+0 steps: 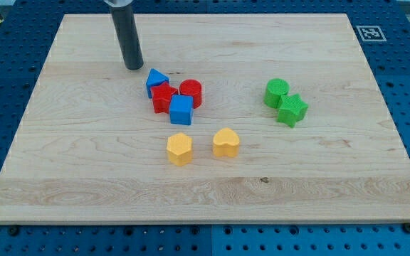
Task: Slightly touch the blue triangle with arm
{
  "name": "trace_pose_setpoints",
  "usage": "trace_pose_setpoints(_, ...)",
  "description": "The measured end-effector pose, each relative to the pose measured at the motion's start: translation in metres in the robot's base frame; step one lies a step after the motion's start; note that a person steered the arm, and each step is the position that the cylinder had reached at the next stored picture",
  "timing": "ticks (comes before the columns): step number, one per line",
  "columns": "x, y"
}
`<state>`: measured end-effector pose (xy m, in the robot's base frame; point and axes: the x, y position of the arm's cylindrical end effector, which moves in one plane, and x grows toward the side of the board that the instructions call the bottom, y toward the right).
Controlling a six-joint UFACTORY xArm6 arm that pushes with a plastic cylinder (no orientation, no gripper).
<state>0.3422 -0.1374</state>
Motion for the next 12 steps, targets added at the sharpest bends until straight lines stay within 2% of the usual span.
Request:
trace_pose_setpoints(2, 0.032, 0.000)
trace_pose_setpoints(12, 0.033, 0.039)
